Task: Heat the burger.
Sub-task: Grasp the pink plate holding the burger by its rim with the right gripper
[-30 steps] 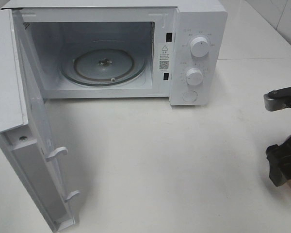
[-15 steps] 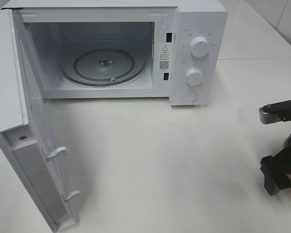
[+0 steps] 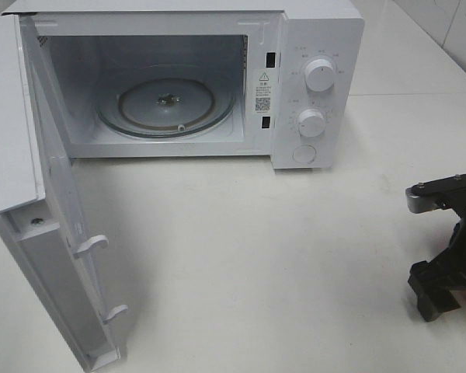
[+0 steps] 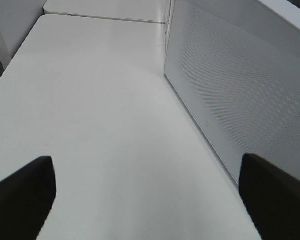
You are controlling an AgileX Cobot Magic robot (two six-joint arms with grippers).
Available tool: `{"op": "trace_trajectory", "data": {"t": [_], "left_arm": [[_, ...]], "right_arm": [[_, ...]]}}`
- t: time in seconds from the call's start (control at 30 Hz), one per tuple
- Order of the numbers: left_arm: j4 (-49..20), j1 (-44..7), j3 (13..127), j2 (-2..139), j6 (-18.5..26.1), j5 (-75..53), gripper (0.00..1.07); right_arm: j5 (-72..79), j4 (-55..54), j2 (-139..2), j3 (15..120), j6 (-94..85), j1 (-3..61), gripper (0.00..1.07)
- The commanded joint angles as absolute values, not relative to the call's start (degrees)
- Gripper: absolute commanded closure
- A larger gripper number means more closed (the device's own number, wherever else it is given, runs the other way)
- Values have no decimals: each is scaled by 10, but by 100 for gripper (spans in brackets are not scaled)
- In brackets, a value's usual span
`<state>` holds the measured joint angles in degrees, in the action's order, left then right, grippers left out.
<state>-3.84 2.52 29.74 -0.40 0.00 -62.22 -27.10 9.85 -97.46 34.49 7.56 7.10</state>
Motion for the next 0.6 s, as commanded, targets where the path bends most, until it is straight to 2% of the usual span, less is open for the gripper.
{"op": "trace_trajectory", "data": {"t": [0.03,0.3,0.33,0.37,0.43,0.47,0.5,0.57,0.6], "left_arm": [[-43,27,296,-13,0,-614,16],[-43,27,296,-13,0,-614,16],[-43,27,296,-13,0,-614,16],[-43,27,296,-13,0,-614,16],[-43,27,296,-13,0,-614,16],[-43,27,296,-13,0,-614,16],[-43,27,296,-13,0,-614,16],[-43,27,296,-13,0,-614,16],[-43,27,296,-13,0,-614,16]], "right_arm": [[-257,103,-988,341,78,68,18],[-249,119,-1006,342,92,68,24],[-251,124,-1006,342,97,68,30],[-251,124,-1006,342,97,68,30],[-256,133,-1006,342,108,68,42],[-256,133,-1006,342,108,68,42],[-256,135,-1006,342,109,68,51],[-256,138,-1006,342,112,68,55],[-256,147,-1006,342,125,68,66]]}}
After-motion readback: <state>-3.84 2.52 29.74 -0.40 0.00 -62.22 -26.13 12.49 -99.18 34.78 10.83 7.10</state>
